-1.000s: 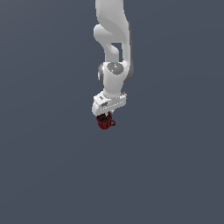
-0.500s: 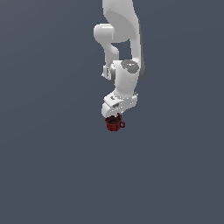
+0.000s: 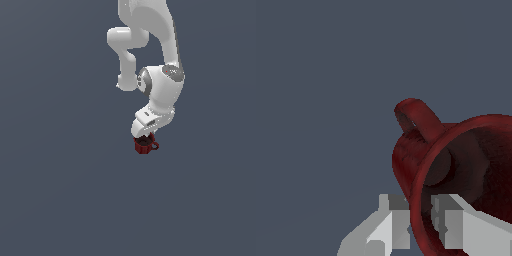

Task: Pick up the object and move it to a goal position.

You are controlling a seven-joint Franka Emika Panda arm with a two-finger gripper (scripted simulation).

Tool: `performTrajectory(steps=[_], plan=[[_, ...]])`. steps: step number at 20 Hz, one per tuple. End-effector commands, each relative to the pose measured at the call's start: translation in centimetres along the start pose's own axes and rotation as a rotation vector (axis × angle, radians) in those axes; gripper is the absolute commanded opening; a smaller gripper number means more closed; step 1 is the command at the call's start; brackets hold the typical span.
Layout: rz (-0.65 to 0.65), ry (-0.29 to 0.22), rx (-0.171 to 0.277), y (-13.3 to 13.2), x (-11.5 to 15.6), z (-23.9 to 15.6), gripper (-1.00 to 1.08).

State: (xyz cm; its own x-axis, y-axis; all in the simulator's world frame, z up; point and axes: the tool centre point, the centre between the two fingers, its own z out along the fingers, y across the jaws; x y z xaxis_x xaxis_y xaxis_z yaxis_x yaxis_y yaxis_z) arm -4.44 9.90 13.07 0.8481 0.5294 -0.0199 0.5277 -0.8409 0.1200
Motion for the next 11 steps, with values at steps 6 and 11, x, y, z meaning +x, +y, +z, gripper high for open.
performTrajectory(steps=[6,11], plan=[[0.002,0.002,-0.002,-0.58,1.78,-0.96,-1.0],[0.001,0.001,-0.002,-0.45,1.63,-0.84,-1.0]])
